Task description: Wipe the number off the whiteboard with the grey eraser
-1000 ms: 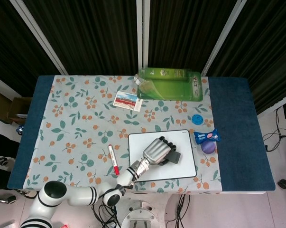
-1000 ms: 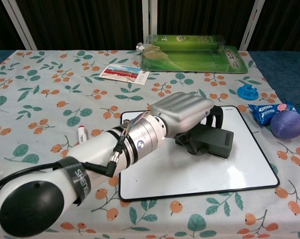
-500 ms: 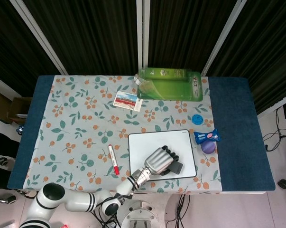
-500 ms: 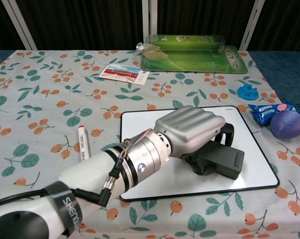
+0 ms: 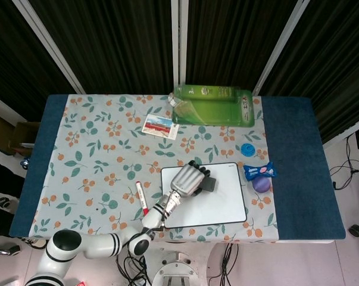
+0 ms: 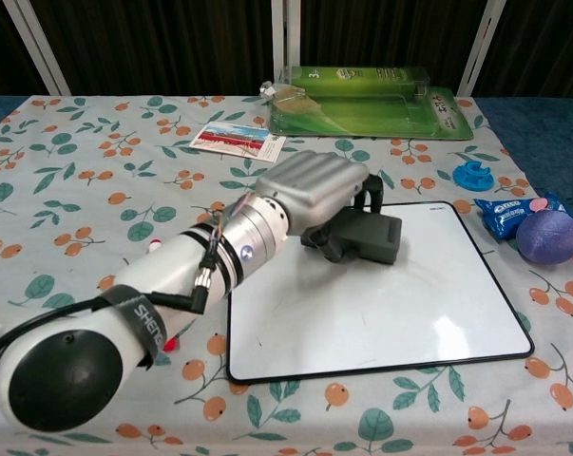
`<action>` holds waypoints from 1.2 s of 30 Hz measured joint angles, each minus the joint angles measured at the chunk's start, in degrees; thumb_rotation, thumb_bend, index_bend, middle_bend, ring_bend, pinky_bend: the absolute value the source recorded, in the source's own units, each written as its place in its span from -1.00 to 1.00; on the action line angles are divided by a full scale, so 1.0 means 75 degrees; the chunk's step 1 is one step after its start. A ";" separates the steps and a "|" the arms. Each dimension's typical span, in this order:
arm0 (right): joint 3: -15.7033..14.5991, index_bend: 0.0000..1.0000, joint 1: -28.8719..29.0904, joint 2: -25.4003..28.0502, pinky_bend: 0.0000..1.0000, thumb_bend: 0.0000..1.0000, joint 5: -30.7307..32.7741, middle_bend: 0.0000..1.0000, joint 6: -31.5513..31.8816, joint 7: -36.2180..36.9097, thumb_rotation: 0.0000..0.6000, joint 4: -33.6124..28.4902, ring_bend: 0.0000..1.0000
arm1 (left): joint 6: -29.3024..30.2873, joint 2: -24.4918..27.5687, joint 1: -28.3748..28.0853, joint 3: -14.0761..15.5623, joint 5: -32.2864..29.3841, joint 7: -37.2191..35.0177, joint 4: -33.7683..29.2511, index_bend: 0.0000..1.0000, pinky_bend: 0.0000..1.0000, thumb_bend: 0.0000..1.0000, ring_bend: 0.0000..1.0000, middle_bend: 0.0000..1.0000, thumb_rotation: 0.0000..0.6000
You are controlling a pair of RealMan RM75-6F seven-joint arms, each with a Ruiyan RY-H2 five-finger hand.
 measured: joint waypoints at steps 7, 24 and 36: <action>-0.0031 -1.00 -0.0004 0.0090 -1.00 1.00 -0.0147 -1.00 0.0130 -0.0142 1.00 -0.0213 -1.00 | 0.0370 0.0511 0.0120 -0.0398 -0.0137 -0.0056 -0.0013 0.23 -0.41 0.02 0.11 0.22 1.00; -0.0330 -1.00 0.0133 -0.0068 -1.00 1.00 -0.0551 -1.00 0.0003 -0.0697 1.00 -0.0464 -1.00 | 0.1351 0.4017 0.2345 0.0273 0.0058 -0.1996 -0.2065 0.23 -0.41 -0.03 0.11 0.22 1.00; -0.0349 -1.00 0.0154 -0.0031 -1.00 1.00 -0.0603 -1.00 0.0099 -0.0883 1.00 -0.0649 -1.00 | 0.1515 0.3862 0.3122 0.1243 0.0797 -0.4006 -0.0459 0.22 -0.41 -0.04 0.11 0.22 1.00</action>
